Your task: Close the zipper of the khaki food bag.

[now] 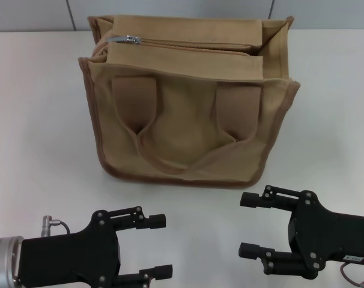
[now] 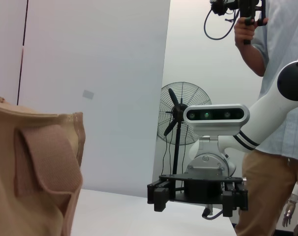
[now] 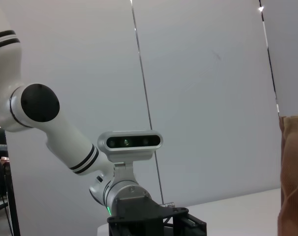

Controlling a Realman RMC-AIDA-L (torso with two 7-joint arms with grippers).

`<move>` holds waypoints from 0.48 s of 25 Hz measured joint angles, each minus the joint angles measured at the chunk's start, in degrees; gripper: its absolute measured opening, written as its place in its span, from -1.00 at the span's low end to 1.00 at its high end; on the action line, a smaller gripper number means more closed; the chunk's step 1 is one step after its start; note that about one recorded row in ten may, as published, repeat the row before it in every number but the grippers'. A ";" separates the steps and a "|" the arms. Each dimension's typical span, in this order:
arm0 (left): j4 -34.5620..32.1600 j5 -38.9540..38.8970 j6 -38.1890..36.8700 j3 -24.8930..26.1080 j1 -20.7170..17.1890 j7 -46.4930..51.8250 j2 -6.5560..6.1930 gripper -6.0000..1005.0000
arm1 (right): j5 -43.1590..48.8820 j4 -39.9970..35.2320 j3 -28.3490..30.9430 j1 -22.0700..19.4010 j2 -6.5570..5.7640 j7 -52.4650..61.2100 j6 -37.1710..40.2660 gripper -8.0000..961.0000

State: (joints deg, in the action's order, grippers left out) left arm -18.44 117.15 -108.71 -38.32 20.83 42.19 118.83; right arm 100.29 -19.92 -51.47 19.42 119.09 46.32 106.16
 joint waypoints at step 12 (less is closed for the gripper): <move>0.12 -0.03 0.17 0.55 0.16 0.00 0.00 0.39 | 0.00 0.10 -0.01 0.24 0.01 0.01 -0.67 0.52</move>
State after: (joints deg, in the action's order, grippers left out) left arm -18.32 117.13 -108.54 -37.78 20.99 42.19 118.82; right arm 100.28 -19.82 -51.48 19.66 119.10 46.32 105.50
